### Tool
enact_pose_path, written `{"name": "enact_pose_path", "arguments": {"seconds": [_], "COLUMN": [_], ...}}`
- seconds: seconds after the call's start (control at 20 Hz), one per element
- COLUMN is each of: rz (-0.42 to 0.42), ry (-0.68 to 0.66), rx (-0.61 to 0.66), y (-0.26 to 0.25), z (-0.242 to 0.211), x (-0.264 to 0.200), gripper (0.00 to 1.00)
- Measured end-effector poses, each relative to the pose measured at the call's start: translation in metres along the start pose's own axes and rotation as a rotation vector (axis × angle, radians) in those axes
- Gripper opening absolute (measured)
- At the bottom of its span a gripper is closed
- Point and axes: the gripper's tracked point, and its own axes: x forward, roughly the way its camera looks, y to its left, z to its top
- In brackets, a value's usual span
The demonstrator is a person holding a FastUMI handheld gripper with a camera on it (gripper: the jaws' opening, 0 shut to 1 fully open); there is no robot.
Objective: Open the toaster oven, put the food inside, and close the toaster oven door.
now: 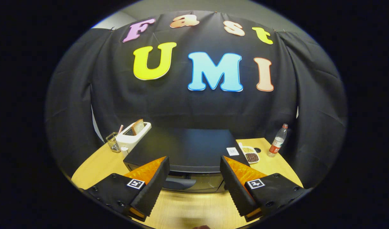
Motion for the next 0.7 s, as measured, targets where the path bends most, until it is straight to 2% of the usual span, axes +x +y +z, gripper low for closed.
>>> {"name": "enact_pose_path", "arguments": {"seconds": [0.3, 0.5, 0.7], "rz": [-0.062, -0.079, -0.102], "ry": [-0.202, -0.257, -0.266], "rx": [0.023, 0.038, 0.072], "y": [-0.061, -0.094, -0.119], "z": [0.066, 0.074, 0.063], "x": [-0.091, -0.151, -0.176], "gripper": [1.0, 1.0, 0.99]}}
